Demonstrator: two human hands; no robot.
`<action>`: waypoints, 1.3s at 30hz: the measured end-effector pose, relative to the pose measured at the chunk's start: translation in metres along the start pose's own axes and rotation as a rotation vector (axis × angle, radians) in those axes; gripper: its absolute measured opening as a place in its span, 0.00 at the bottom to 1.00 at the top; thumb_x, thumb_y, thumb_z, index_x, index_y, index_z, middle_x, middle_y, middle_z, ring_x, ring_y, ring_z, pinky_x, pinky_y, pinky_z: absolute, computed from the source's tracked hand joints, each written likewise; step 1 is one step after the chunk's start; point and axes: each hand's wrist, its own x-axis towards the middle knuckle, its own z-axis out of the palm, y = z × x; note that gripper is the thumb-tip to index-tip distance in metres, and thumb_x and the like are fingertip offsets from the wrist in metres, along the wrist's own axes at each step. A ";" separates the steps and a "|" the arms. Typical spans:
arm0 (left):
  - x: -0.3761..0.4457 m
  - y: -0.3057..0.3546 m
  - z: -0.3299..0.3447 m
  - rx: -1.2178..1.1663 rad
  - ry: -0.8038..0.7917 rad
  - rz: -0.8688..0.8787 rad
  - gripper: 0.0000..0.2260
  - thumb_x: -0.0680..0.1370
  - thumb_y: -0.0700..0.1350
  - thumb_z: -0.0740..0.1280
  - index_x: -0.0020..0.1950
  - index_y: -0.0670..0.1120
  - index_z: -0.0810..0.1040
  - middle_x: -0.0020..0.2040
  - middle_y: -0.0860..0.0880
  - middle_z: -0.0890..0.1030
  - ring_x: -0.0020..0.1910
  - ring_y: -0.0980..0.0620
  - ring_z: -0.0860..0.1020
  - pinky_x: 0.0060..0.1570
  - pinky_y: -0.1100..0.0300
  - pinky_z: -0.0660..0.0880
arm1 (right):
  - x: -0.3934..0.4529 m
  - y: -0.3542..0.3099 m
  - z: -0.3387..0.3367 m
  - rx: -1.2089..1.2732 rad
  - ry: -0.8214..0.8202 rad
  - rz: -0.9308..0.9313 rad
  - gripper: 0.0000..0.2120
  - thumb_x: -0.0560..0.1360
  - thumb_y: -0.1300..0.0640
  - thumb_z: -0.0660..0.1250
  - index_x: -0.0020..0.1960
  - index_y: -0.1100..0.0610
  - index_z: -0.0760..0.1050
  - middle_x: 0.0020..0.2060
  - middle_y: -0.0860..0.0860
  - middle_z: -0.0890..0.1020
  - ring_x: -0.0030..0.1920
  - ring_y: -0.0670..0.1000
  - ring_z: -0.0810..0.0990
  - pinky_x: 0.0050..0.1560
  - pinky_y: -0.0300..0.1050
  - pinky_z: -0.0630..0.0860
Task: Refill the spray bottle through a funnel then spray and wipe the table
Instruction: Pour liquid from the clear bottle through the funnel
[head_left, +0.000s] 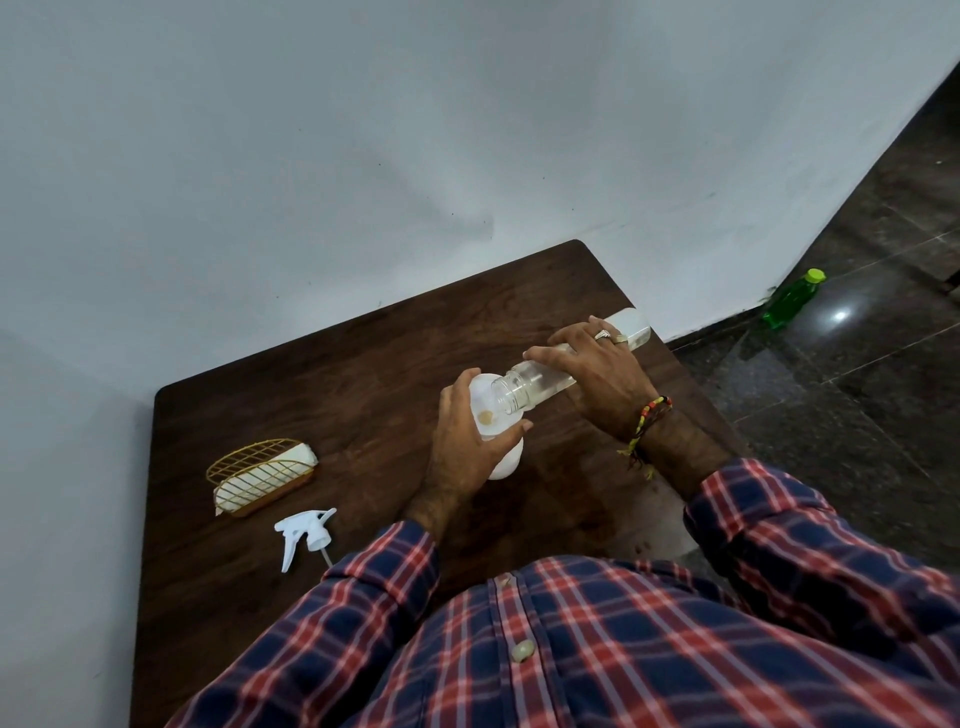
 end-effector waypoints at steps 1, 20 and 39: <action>0.000 0.000 0.000 -0.003 0.000 0.000 0.40 0.67 0.58 0.78 0.73 0.50 0.63 0.69 0.49 0.68 0.65 0.53 0.70 0.60 0.57 0.73 | 0.000 0.000 0.000 -0.003 -0.001 -0.002 0.30 0.66 0.66 0.70 0.65 0.47 0.74 0.54 0.55 0.79 0.57 0.59 0.78 0.70 0.63 0.64; 0.002 -0.002 0.000 0.015 0.008 0.013 0.41 0.66 0.57 0.78 0.73 0.50 0.63 0.69 0.48 0.69 0.65 0.52 0.71 0.61 0.55 0.74 | 0.001 0.000 -0.003 -0.031 0.000 -0.032 0.30 0.65 0.66 0.71 0.65 0.48 0.75 0.54 0.55 0.79 0.57 0.58 0.78 0.70 0.62 0.65; 0.001 0.000 -0.001 0.002 0.002 0.003 0.41 0.66 0.55 0.79 0.73 0.50 0.63 0.69 0.48 0.68 0.65 0.53 0.70 0.58 0.60 0.72 | 0.000 -0.001 -0.005 -0.036 0.042 -0.065 0.29 0.64 0.68 0.71 0.63 0.50 0.77 0.52 0.56 0.80 0.56 0.60 0.79 0.68 0.64 0.67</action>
